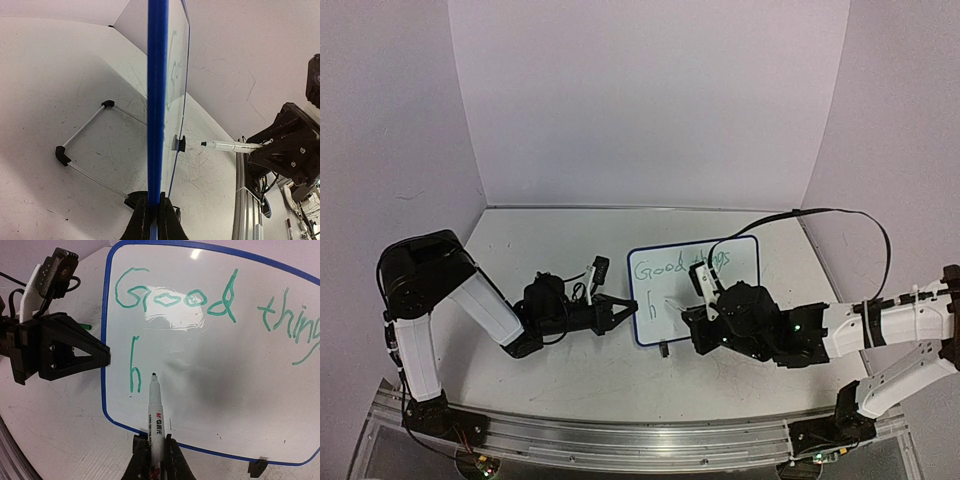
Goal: Write a sentence on the whiteboard
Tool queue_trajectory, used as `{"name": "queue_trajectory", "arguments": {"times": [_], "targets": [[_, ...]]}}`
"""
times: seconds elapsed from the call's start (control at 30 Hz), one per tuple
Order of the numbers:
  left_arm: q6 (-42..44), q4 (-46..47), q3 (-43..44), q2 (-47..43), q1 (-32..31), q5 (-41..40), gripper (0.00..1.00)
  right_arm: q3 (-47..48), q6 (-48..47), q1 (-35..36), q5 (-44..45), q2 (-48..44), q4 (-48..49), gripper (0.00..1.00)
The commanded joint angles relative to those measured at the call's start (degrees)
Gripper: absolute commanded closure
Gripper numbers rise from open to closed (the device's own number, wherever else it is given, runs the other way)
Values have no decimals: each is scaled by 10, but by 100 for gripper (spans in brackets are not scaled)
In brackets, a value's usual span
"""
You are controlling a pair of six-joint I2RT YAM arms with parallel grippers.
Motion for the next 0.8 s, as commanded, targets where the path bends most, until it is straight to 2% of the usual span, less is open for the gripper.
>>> {"name": "queue_trajectory", "arguments": {"times": [0.0,0.2,0.77], "targets": [[15,8,7,-25,-1,-18,100,5,-12,-2,-17,13,33,100],[17,5,10,-25,-2,-17,100,12,-18,-2,-33,30,44,100],[21,0,10,-27,-5,-19,100,23,4,-9,19,65,40,100]]}}
